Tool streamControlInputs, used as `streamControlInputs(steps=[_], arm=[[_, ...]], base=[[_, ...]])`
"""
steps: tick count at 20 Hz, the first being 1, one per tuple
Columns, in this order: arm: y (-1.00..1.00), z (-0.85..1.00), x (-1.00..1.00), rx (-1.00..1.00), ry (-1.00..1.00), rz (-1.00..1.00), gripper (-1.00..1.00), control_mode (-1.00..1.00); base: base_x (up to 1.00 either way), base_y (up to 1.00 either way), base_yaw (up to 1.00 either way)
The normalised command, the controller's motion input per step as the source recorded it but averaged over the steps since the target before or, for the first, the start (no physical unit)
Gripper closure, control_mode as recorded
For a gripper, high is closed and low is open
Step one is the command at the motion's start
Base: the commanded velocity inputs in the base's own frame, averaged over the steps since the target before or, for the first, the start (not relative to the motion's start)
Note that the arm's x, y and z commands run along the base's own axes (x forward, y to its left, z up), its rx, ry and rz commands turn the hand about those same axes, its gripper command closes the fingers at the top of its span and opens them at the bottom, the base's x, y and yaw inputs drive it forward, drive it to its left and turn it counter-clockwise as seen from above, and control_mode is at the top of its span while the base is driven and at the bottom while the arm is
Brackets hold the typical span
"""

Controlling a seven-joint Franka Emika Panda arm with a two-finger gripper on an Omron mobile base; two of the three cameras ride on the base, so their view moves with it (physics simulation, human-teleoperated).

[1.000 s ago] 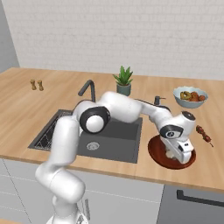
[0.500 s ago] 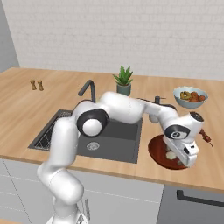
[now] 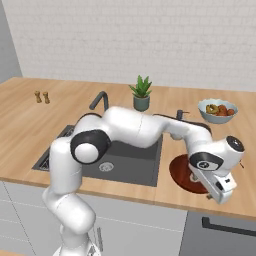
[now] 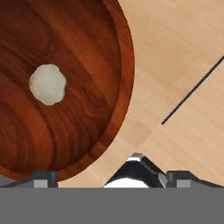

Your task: Pick the garlic from the sink and place it in the bowl. Then pick the bowl and place it in the microwave. Then close the microwave door and press the start button.

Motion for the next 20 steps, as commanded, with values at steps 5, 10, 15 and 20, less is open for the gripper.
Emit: streamControlInputs(steps=[5, 10, 15, 20], arm=[[0.0, -0.3, 0.01, 0.11, -0.07, 0.0, -1.0, -1.0], [-0.11, 0.0, 0.43, 0.12, -0.04, -0.04, -1.0, -1.0], [-0.37, -0.07, 0.17, 0.08, -0.04, -0.07, -1.0, -1.0], [-0.24, -0.28, 0.0, 0.06, -0.02, -0.06, -1.0, -1.0]], base=[[0.0, 0.0, 0.0], [0.0, 0.0, 0.0], [0.0, 0.0, 0.0], [0.0, 0.0, 0.0]])
